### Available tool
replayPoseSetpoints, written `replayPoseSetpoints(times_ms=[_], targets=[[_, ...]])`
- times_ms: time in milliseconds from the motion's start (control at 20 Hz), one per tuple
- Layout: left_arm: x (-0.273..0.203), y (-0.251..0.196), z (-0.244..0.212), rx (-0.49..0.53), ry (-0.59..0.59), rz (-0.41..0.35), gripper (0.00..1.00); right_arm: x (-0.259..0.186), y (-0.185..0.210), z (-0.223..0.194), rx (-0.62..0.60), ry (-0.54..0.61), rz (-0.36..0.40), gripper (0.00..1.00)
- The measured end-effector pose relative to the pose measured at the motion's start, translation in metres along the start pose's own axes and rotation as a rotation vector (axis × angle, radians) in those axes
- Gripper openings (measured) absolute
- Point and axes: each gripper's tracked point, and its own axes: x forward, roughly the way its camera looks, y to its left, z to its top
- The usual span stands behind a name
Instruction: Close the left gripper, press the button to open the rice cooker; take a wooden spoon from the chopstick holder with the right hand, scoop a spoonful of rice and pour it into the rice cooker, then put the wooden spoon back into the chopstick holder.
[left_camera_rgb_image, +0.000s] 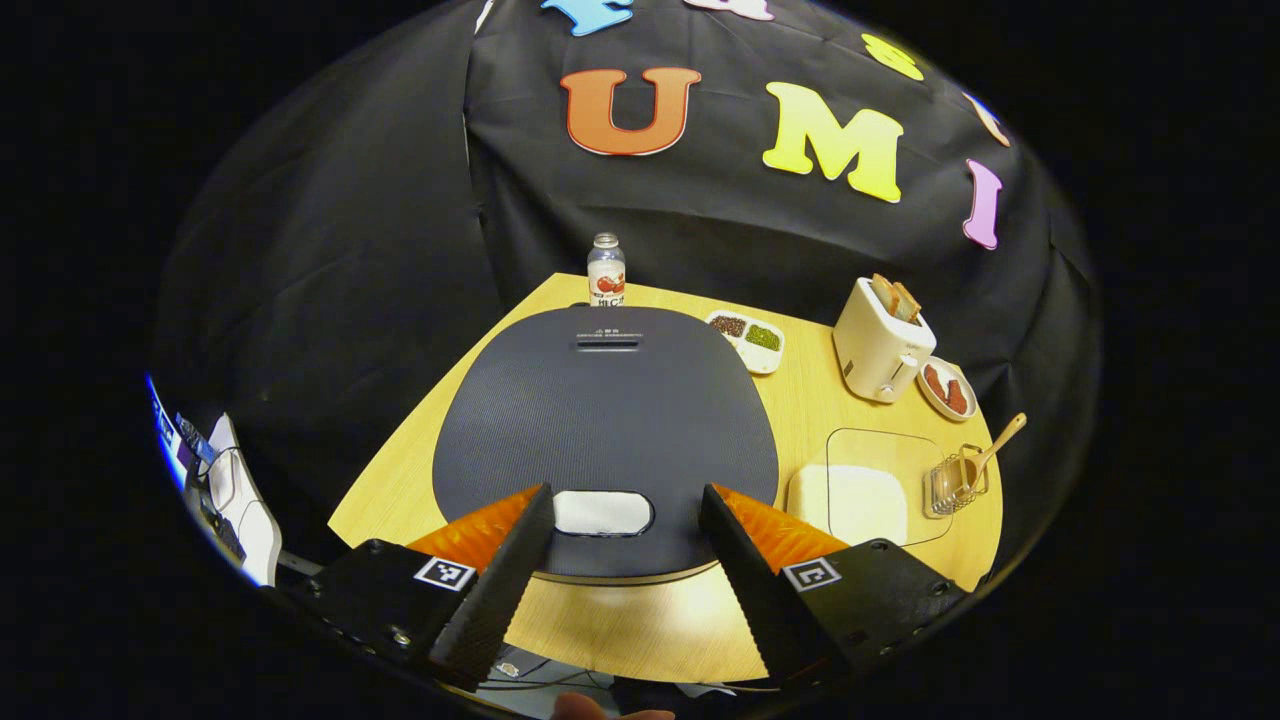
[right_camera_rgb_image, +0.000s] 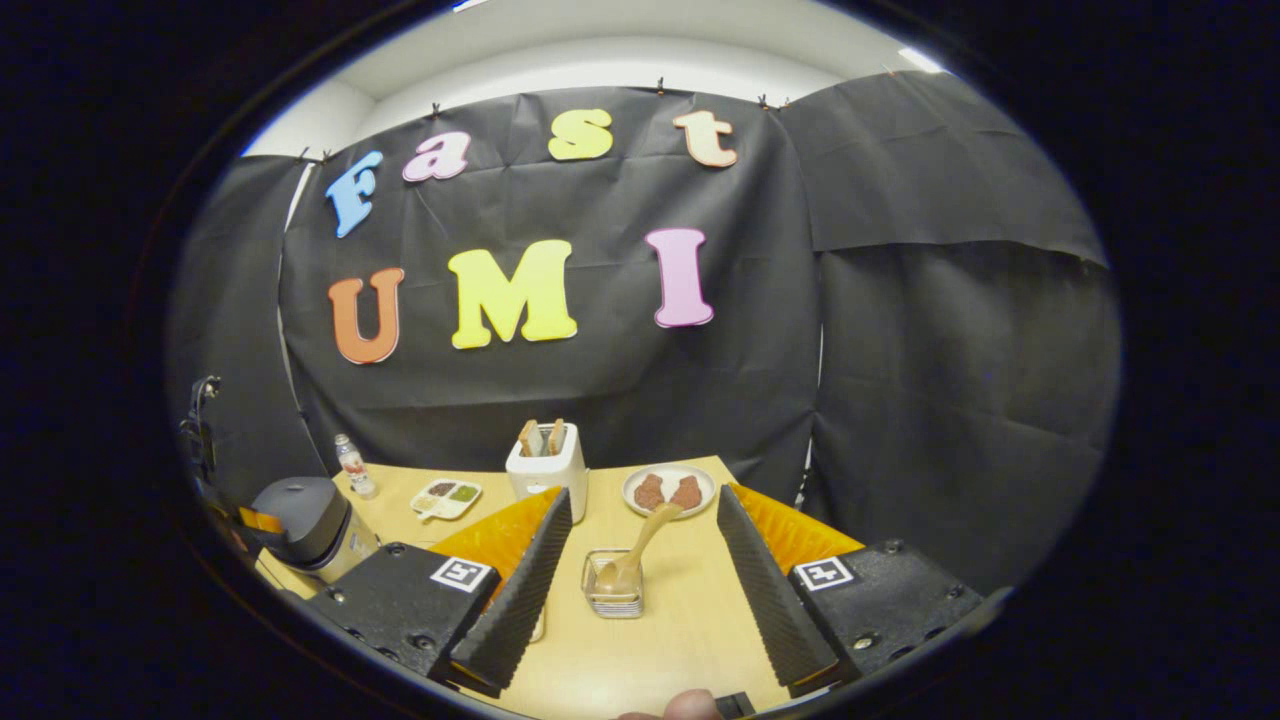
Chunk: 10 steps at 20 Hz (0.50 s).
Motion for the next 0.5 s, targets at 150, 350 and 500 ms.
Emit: replayPoseSetpoints(times_ms=[150,350,500], targets=[[0.002,0.0,0.0,-0.006,-0.007,0.012,0.96,0.002,0.002,-0.002,0.01,0.01,0.001,0.95],[0.005,-0.001,-0.007,-0.012,0.013,0.009,0.97,0.004,0.009,-0.006,0.011,0.021,0.012,0.94],[0.005,0.001,-0.012,-0.005,0.019,0.008,0.97,0.004,0.014,-0.006,0.003,0.023,0.024,0.95]])
